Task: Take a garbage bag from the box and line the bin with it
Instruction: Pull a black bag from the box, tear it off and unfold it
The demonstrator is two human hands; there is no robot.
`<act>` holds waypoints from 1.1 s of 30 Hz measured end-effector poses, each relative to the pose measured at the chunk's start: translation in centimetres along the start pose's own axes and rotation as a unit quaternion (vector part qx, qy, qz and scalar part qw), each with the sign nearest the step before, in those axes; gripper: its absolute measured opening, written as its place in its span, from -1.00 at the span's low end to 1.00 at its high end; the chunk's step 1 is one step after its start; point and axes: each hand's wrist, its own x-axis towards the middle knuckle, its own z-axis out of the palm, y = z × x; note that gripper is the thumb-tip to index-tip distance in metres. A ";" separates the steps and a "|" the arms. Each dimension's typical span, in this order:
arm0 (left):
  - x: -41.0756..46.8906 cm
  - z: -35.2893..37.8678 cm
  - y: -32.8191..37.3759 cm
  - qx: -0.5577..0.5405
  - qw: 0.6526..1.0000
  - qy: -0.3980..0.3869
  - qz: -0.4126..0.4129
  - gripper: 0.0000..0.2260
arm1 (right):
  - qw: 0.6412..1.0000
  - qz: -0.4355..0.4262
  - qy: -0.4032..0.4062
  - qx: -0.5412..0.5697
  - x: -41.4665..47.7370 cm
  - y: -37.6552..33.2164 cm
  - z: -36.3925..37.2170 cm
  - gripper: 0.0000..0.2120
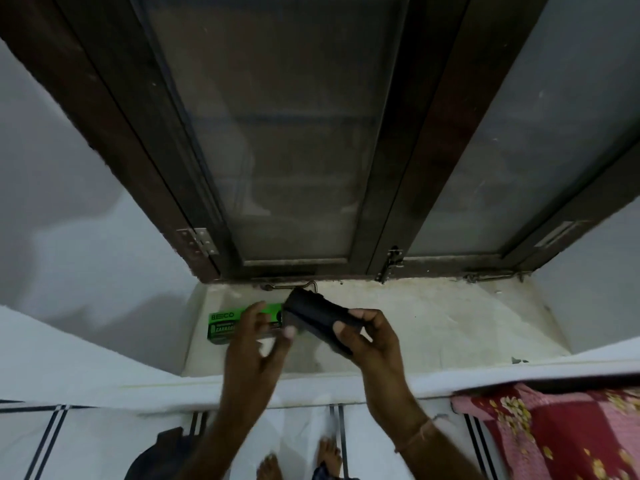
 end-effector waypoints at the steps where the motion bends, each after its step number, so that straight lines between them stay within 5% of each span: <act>1: -0.9 1.3 1.6 -0.136 0.987 -0.048 -0.063 -0.54 | 1.000 0.000 -0.005 0.003 -0.5 0.1 0.9 -0.75; 4: -1.5 2.6 2.5 -0.325 0.936 -0.040 -0.133 -0.64 | 0.999 -0.005 -0.032 -0.038 -1.7 0.2 2.9 -0.77; 9: -1.3 0.6 0.8 -0.374 0.912 -0.091 -0.142 -0.60 | 0.997 0.049 -0.053 -0.035 -2.2 0.0 4.6 -0.63; 13: -2.8 -0.4 0.3 -0.465 0.859 -0.093 -0.193 -0.43 | 0.995 0.045 -0.068 -0.060 -2.4 0.0 5.4 -0.75; 16: -4.0 -0.9 0.4 -0.493 0.834 -0.109 -0.222 -0.48 | 0.994 0.050 -0.070 -0.066 -3.1 0.2 6.0 -0.71; 25: -4.2 -4.3 -1.0 -0.490 0.818 -0.137 -0.270 -0.56 | 0.991 0.087 0.092 -0.028 -2.9 -0.1 8.1 -0.88; 30: -5.5 -5.9 -0.9 -0.471 0.826 -0.157 -0.268 -0.45 | 0.998 0.035 0.042 -0.034 -5.7 -0.5 10.1 -0.73; 33: -6.1 -7.0 -1.4 -0.483 0.820 -0.165 -0.260 -0.54 | 0.987 -0.012 -0.054 -0.153 -7.2 -0.5 10.0 -0.65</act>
